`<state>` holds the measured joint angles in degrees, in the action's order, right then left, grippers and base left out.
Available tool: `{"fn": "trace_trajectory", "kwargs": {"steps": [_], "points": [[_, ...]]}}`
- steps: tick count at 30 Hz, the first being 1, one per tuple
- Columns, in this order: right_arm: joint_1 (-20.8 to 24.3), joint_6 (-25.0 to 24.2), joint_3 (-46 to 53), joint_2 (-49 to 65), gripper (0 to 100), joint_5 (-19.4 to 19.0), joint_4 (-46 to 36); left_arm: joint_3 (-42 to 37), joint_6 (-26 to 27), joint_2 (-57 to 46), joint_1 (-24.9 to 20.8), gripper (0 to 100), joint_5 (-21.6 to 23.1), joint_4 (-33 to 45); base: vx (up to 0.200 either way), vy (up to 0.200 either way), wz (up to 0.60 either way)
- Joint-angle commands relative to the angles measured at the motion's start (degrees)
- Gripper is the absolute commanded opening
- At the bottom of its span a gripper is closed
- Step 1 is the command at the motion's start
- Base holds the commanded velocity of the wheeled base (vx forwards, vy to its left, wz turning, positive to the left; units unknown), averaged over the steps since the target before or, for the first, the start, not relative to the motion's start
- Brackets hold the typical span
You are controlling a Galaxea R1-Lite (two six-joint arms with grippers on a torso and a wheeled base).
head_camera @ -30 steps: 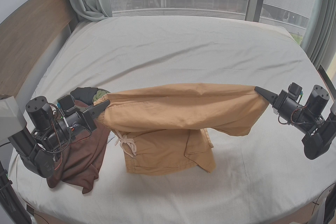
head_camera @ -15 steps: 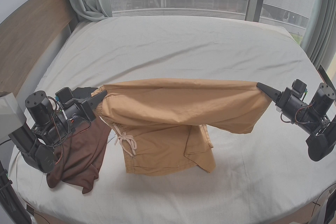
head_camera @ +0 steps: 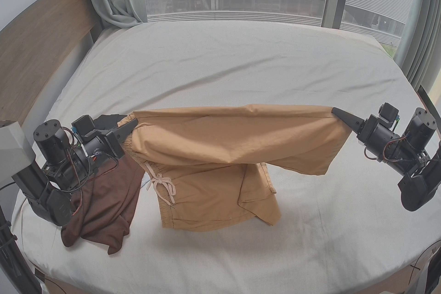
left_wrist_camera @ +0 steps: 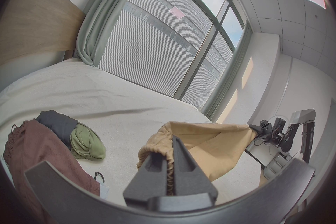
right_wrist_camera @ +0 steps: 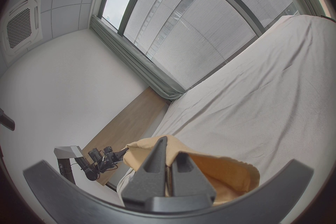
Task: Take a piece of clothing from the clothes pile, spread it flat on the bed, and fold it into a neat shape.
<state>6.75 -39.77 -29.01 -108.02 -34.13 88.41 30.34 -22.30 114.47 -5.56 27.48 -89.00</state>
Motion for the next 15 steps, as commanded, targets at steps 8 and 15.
{"fn": "trace_trajectory", "kwargs": {"steps": [8,15], "points": [[0.01,-2.33,-4.82,-3.95,0,1.17,-0.25,3.58,-5.04,1.81,-0.33,0,-0.23,-0.12,0.0,0.0,0.0],[-0.43,-4.62,-8.25,-6.06,0,1.26,-2.1,7.45,-11.1,2.42,-0.68,0,-3.92,-0.03,0.0,0.0,0.0]]}}
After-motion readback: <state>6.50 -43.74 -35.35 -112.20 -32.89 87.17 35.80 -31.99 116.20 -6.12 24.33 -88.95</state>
